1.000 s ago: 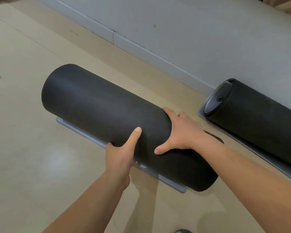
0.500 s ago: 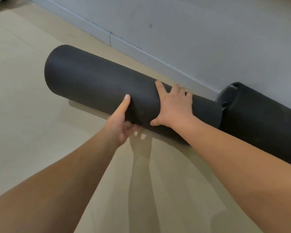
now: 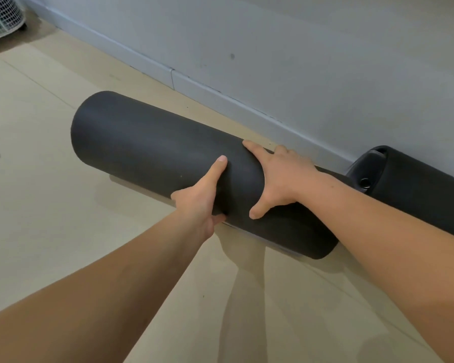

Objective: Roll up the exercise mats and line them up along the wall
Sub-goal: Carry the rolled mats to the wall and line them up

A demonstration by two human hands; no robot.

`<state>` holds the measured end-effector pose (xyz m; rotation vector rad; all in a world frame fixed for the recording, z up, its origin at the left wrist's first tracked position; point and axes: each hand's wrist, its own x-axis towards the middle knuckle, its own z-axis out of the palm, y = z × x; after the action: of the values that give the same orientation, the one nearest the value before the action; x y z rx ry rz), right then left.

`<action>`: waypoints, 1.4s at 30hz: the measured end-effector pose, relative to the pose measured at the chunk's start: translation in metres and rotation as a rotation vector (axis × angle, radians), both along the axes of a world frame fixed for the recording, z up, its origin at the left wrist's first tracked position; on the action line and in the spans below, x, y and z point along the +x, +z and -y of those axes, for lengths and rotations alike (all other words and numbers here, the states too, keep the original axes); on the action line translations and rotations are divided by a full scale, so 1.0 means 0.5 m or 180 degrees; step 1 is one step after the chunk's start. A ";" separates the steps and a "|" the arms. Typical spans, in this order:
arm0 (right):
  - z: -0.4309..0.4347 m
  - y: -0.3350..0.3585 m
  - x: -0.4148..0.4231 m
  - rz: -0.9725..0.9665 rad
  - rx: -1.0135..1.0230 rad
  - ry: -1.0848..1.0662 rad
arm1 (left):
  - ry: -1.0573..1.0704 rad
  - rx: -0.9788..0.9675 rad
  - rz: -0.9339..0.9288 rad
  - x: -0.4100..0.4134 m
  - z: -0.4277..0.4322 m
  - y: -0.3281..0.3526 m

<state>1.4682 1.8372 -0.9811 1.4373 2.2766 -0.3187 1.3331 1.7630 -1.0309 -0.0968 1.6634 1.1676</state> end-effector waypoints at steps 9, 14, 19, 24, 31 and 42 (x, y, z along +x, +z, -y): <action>-0.097 -0.004 0.021 -0.0108 0.0612 -0.0058 | -0.0409 0.0540 0.0300 -0.004 -0.100 -0.005; -0.141 -0.022 0.061 0.0051 0.0675 -0.0249 | -0.0735 0.0315 0.0076 0.059 -0.156 -0.015; -0.136 -0.024 0.097 0.0161 0.0789 -0.0169 | -0.0876 0.0094 -0.0052 0.080 -0.195 -0.037; -0.120 -0.070 0.136 0.0350 0.1181 -0.0187 | -0.0878 0.0269 0.0554 0.108 -0.218 -0.041; -0.121 -0.088 0.143 0.0234 0.1648 0.0014 | -0.0595 0.0414 0.0303 0.138 -0.246 -0.050; -0.107 -0.111 0.129 0.0447 0.1667 -0.0252 | -0.1512 0.0002 0.0156 0.096 -0.235 -0.053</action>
<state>1.5327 1.8907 -1.0366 1.7314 2.2867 0.3765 1.3813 1.8803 -1.0574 0.2568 1.5321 0.7975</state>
